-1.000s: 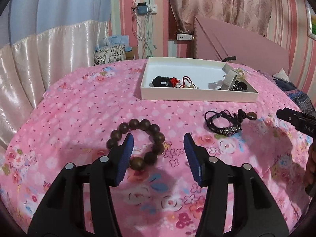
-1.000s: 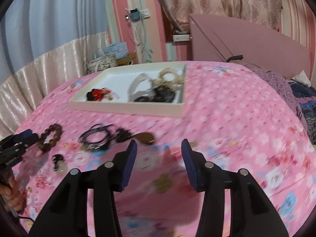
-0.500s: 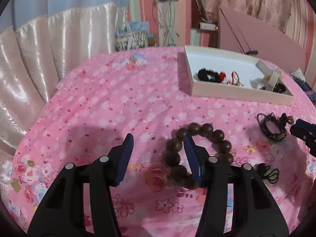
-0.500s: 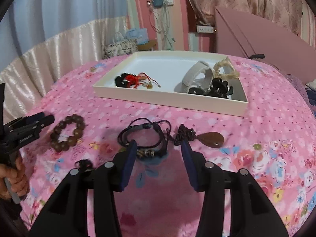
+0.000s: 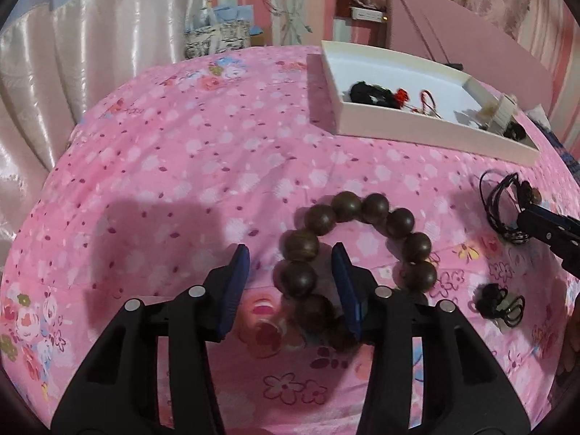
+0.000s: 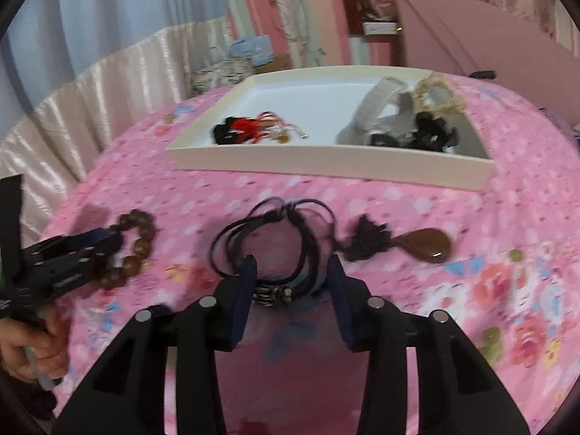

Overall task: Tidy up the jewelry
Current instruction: 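Grasp the dark wooden bead bracelet with the left tool while the right tool grasps the black leather cord bracelet, then lift and carry both bracelets over the white tray with both tools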

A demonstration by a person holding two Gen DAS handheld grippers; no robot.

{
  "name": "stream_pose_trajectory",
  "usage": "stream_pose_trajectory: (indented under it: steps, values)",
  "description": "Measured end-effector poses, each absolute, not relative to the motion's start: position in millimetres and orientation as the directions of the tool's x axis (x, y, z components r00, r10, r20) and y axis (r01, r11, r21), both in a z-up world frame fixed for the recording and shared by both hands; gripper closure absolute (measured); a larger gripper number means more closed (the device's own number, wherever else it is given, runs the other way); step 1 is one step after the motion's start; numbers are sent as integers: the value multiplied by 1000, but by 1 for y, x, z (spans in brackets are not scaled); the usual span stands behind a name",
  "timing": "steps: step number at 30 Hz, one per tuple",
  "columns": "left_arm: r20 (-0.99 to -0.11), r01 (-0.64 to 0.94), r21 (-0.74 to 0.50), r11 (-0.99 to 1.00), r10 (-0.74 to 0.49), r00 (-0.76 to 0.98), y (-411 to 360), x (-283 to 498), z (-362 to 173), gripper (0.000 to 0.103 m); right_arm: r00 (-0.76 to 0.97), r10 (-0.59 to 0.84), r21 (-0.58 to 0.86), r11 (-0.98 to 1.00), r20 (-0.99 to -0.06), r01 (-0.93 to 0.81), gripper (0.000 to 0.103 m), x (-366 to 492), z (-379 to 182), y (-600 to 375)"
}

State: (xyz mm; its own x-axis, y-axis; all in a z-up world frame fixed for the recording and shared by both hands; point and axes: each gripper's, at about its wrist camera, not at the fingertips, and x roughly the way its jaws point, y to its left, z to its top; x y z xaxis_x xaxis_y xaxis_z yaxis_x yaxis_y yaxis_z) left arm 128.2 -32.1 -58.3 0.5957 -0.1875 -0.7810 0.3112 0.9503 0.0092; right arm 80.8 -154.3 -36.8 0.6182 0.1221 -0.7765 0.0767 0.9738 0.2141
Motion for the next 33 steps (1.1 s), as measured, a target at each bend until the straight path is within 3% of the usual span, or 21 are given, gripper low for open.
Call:
stream_pose_trajectory:
  steps: [4, 7, 9, 12, 14, 33]
  values:
    - [-780, 327, 17, 945, -192, 596, -35, 126, -57, 58, 613, 144, 221, 974, -777, 50, 64, 82, -39, -149]
    - [-780, 324, -6, 946, -207, 590, -32, 127, -57, 59, 609, 164, 235, 971, -776, 39, 74, 85, -42, -148]
    - [-780, 319, -13, 948, -209, 590, -31, 128, -57, 63, 611, 160, 217, 976, -775, 21, 87, 86, -41, -143]
    - [-777, 315, -13, 949, -208, 594, -30, 127, -57, 76, 615, 157, 205, 979, -772, 8, 90, 85, -40, -139]
    - [-776, 319, -15, 948, -212, 595, -30, 126, -57, 82, 621, 161, 213, 977, -767, 11, 90, 83, -39, -141]
    - [-700, 315, -113, 943, -300, 648, -14, 117, -39, 86, 684, 175, 242, 970, -709, 2, 91, 71, -16, -155]
